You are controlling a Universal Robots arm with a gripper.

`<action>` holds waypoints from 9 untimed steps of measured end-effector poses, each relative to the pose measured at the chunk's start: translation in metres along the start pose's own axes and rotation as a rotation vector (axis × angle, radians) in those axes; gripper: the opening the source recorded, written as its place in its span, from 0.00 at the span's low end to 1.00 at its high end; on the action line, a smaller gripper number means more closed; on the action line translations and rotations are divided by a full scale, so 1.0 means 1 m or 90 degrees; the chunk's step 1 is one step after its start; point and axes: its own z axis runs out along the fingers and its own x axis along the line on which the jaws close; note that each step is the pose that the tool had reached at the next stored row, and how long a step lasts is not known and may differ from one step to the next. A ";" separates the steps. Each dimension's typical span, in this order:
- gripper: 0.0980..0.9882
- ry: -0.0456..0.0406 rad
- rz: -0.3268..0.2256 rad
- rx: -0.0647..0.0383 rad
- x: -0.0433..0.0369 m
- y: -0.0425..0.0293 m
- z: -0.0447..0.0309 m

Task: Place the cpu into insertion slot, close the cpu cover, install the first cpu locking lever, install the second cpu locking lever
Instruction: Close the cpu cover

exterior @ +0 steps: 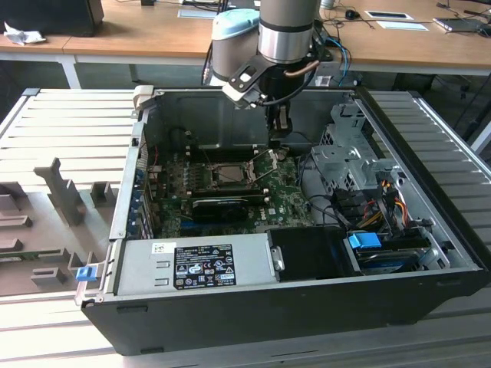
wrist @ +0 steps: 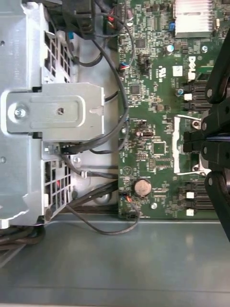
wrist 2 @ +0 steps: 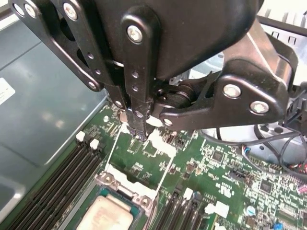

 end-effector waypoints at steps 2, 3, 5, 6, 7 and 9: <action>0.01 0.0000 0.000 0.000 0.0000 0.0026 0.0001; 0.01 0.0000 0.000 0.000 0.0000 0.0038 0.0002; 0.01 0.0000 0.000 0.001 0.0000 0.0060 0.0004; 0.01 0.0000 0.000 0.001 0.0000 0.0072 0.0004; 0.01 0.0000 0.000 0.001 0.0001 0.0083 0.0005; 0.01 0.0000 0.000 0.001 0.0001 0.0105 0.0006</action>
